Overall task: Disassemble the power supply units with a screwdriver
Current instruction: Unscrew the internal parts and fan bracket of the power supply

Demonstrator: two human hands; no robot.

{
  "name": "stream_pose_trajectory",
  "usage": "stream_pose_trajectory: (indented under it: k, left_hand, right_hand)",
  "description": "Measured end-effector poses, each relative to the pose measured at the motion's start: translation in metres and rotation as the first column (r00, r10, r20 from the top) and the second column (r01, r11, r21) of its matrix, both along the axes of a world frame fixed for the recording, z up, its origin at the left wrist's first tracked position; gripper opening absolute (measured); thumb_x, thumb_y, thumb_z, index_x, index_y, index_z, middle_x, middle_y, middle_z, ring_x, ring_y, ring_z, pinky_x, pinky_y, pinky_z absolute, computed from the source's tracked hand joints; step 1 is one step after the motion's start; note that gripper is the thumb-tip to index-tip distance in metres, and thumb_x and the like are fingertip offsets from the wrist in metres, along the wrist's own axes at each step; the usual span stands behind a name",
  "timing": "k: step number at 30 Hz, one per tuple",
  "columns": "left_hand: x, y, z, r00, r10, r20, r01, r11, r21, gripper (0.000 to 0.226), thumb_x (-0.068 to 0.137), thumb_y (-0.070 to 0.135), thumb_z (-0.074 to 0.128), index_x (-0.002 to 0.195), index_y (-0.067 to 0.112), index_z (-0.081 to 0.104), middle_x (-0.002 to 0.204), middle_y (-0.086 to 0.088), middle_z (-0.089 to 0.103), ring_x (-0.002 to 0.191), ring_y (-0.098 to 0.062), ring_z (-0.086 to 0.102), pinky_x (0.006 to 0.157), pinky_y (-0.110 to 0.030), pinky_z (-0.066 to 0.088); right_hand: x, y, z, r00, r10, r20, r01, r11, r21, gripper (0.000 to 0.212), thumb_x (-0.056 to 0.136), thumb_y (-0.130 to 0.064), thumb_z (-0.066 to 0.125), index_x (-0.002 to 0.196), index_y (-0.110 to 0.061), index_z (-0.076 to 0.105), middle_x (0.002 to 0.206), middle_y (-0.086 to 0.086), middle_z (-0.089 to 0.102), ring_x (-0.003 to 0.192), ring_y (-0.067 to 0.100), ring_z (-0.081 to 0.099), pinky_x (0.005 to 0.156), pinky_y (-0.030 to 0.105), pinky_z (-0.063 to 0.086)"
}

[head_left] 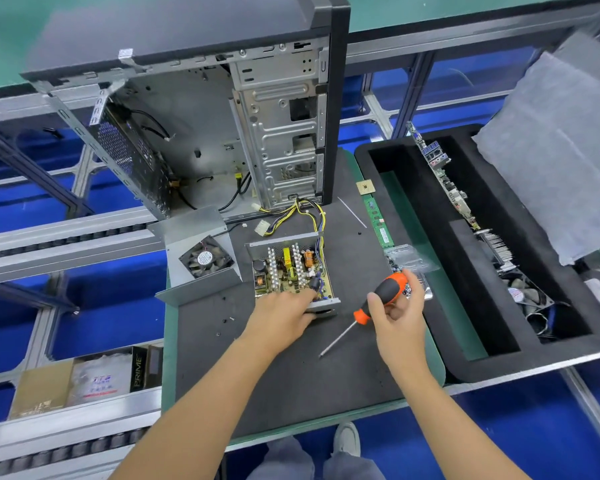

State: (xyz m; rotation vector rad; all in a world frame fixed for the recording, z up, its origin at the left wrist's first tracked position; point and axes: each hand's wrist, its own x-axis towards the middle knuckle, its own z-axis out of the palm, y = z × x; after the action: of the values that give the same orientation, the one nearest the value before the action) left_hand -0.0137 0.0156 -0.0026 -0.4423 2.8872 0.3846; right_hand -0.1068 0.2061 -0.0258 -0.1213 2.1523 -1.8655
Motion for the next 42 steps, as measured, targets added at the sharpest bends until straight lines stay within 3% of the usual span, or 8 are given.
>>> stream_pose_trajectory:
  k: [4,7,10,12,16,20,31,42]
  left_hand:
    - [-0.017,0.012,0.005,0.982,0.184,-0.042,-0.182,0.982,0.044,0.035,0.097,0.039,0.058,0.129,0.024,0.054,0.108,-0.009,0.069,0.101,-0.037,0.064,0.078,-0.041,0.051]
    - [-0.023,0.009,0.009,0.972,0.235,-0.016,-0.229,0.961,0.153,0.038,0.096,0.034,0.062,0.132,0.024,0.056,0.113,-0.012,0.068,0.106,-0.037,0.062,0.085,-0.042,0.051]
    - [-0.022,-0.005,0.016,0.970,0.243,0.030,-0.235,0.888,0.396,0.043,0.094,0.021,0.065,0.136,0.024,0.059,0.122,-0.010,0.068,0.115,-0.030,0.060,0.092,-0.035,0.050]
    - [-0.020,-0.010,0.019,0.977,0.211,0.039,-0.204,0.864,0.461,0.042,0.093,0.015,0.064,0.135,0.024,0.060,0.123,-0.009,0.068,0.114,-0.026,0.061,0.090,-0.032,0.049]
    - [-0.020,-0.009,0.020,0.982,0.182,0.040,-0.181,0.878,0.444,0.044,0.095,0.015,0.061,0.136,0.028,0.059,0.118,-0.010,0.067,0.101,-0.028,0.061,0.086,-0.036,0.051]
    - [-0.023,-0.007,0.020,0.978,0.207,0.013,-0.188,0.859,0.477,0.045,0.094,0.011,0.060,0.137,0.025,0.060,0.118,-0.010,0.069,0.104,-0.030,0.062,0.088,-0.037,0.051]
    - [-0.033,0.006,0.018,0.963,0.268,-0.014,-0.226,0.839,0.495,0.026,0.091,0.009,0.061,0.110,0.021,0.074,0.080,-0.011,0.067,0.080,-0.033,0.060,0.067,-0.033,0.047]
    - [-0.033,0.005,0.016,0.962,0.272,-0.025,-0.223,0.834,0.505,0.032,0.093,0.011,0.061,0.118,0.026,0.073,0.078,0.000,0.062,0.071,-0.020,0.053,0.058,-0.025,0.036]
  right_hand:
    - [0.004,0.005,-0.008,0.978,-0.139,0.155,0.162,0.975,-0.151,0.046,0.088,-0.016,0.070,0.119,-0.037,0.042,0.096,-0.001,0.066,0.090,0.023,0.072,0.077,0.039,0.060]
    - [0.005,0.014,-0.013,0.901,-0.287,0.324,0.371,0.899,-0.234,0.043,0.085,-0.008,0.073,0.103,-0.026,0.039,0.114,0.012,0.051,0.097,0.032,0.071,0.075,0.039,0.061]
    - [0.011,0.022,-0.017,0.851,-0.348,0.393,0.457,0.859,-0.229,0.041,0.085,-0.009,0.072,0.100,-0.025,0.038,0.113,0.015,0.050,0.088,0.031,0.074,0.075,0.040,0.061]
    - [0.015,0.025,-0.020,0.834,-0.379,0.401,0.492,0.840,-0.229,0.038,0.087,-0.011,0.070,0.100,-0.027,0.039,0.112,0.016,0.051,0.086,0.032,0.074,0.075,0.039,0.061]
    - [0.024,0.027,-0.023,0.825,-0.404,0.396,0.514,0.827,-0.226,0.031,0.086,-0.016,0.072,0.100,-0.024,0.046,0.110,0.017,0.056,0.086,0.033,0.074,0.071,0.032,0.061]
    - [0.029,0.028,-0.027,0.813,-0.427,0.397,0.533,0.819,-0.212,0.030,0.087,-0.018,0.072,0.098,-0.024,0.045,0.107,0.014,0.057,0.085,0.032,0.074,0.071,0.032,0.061]
    - [0.033,0.025,-0.021,0.748,-0.507,0.428,0.628,0.750,-0.208,0.030,0.087,-0.013,0.070,0.103,-0.020,0.046,0.106,0.010,0.058,0.081,0.030,0.075,0.070,0.030,0.061]
    - [0.036,0.023,-0.018,0.749,-0.517,0.415,0.627,0.755,-0.190,0.031,0.090,-0.012,0.068,0.110,-0.018,0.045,0.112,0.014,0.058,0.080,0.028,0.075,0.068,0.027,0.060]
